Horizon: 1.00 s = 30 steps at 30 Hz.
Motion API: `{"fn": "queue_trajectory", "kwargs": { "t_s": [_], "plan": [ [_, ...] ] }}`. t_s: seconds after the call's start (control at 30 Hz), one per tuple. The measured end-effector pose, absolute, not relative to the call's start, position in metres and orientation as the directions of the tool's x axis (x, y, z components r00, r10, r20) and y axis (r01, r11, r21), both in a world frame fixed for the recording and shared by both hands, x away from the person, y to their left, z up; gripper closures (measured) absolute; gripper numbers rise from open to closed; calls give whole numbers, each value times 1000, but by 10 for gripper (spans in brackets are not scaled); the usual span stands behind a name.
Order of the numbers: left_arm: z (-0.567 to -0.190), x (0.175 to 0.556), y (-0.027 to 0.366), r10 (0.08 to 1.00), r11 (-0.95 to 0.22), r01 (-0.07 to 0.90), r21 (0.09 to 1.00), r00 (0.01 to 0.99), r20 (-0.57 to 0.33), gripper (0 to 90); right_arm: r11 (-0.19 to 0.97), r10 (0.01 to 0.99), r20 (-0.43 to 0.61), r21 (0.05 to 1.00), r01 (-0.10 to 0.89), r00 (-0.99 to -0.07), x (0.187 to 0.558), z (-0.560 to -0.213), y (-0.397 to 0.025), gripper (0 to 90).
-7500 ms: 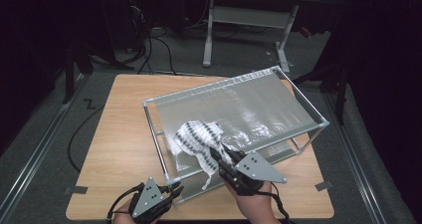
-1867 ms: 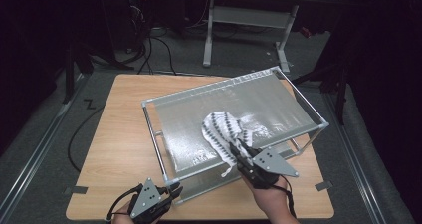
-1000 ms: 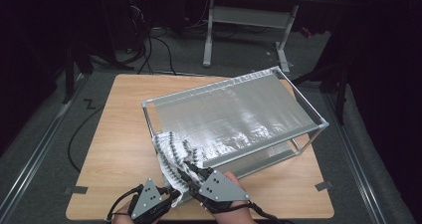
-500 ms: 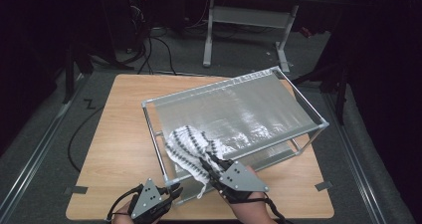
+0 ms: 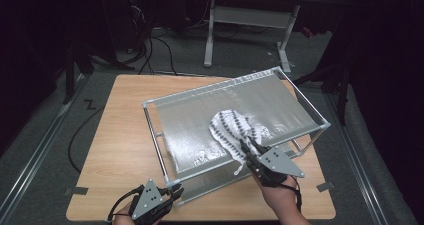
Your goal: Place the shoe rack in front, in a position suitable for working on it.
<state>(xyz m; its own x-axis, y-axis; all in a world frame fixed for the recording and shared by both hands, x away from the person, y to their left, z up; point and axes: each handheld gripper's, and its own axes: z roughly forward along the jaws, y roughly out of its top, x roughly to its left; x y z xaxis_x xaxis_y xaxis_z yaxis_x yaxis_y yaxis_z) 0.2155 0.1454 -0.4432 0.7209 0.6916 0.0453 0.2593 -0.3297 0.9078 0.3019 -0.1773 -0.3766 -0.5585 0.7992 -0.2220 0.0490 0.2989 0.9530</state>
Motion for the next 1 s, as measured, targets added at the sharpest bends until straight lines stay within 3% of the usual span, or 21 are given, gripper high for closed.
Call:
{"fn": "queue_trajectory", "kwargs": {
  "t_s": [0.57, 1.0],
  "plan": [
    [-443, 216, 145, 694, -330, 263, 906, 719, 44, 798, 256, 927, -211, 960, 111, -311, 343, -377, -260, 757],
    [-443, 215, 144, 697, -327, 266, 907, 716, 42, 799, 201, 970, -178, 971, 133, -168, 361, -377, -308, 757]
  ]
}}
